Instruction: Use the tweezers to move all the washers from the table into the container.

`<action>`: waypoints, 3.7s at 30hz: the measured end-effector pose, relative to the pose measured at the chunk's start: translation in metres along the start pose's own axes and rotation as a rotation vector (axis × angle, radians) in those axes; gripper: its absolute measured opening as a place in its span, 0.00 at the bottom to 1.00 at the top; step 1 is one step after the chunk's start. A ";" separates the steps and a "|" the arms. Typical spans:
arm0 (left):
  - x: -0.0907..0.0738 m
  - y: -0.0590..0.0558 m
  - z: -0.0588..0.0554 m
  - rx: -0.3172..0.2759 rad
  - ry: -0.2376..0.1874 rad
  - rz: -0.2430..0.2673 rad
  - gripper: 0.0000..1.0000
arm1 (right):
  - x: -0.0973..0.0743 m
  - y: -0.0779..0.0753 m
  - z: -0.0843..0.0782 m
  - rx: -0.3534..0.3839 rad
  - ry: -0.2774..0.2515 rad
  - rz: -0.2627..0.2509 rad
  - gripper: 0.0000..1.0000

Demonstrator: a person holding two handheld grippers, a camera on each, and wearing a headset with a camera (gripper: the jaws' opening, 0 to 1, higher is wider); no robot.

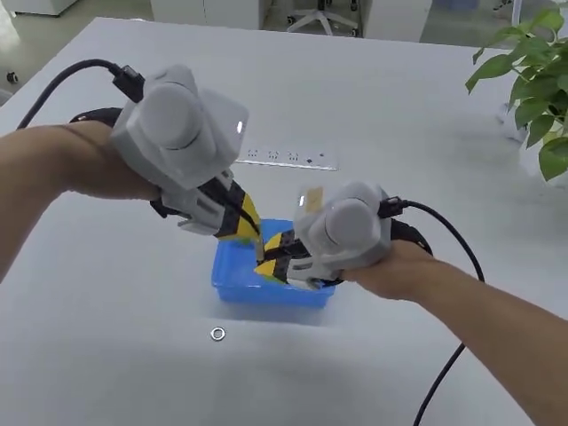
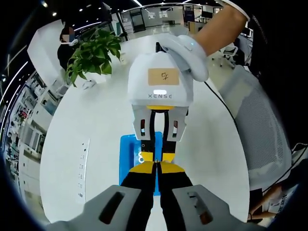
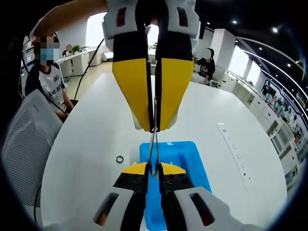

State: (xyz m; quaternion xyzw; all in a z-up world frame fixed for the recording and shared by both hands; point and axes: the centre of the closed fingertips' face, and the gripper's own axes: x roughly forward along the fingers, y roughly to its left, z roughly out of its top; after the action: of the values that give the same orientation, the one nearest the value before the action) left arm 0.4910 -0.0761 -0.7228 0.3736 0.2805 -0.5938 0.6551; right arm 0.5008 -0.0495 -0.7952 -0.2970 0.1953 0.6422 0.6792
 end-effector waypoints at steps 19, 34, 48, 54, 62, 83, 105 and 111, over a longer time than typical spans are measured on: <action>0.030 0.019 -0.017 0.001 0.005 -0.014 0.05 | 0.019 -0.018 -0.030 0.035 0.020 0.017 0.10; 0.051 0.027 -0.033 -0.011 0.010 -0.026 0.05 | 0.036 -0.025 -0.050 0.042 0.049 0.036 0.10; 0.058 0.029 -0.041 -0.021 0.012 -0.032 0.05 | 0.042 -0.024 -0.059 0.035 0.067 0.050 0.11; 0.059 0.029 -0.040 -0.023 0.009 -0.031 0.05 | 0.042 -0.025 -0.059 0.037 0.065 0.050 0.11; 0.057 0.029 -0.042 -0.022 0.018 -0.029 0.05 | 0.043 -0.024 -0.058 0.023 0.075 0.054 0.12; 0.034 0.022 -0.022 -0.002 0.000 -0.005 0.05 | 0.026 -0.022 -0.036 -0.020 0.063 0.027 0.11; -0.004 -0.004 -0.006 0.008 0.017 0.035 0.05 | 0.006 0.001 0.001 -0.062 0.026 0.006 0.11; -0.007 -0.017 -0.009 0.004 0.025 0.037 0.05 | 0.008 0.014 0.005 -0.066 0.024 0.015 0.11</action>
State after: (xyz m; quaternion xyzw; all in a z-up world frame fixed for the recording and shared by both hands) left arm 0.4738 -0.0650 -0.7243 0.3873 0.2804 -0.5777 0.6616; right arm 0.4872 -0.0397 -0.7990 -0.3257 0.1844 0.6498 0.6616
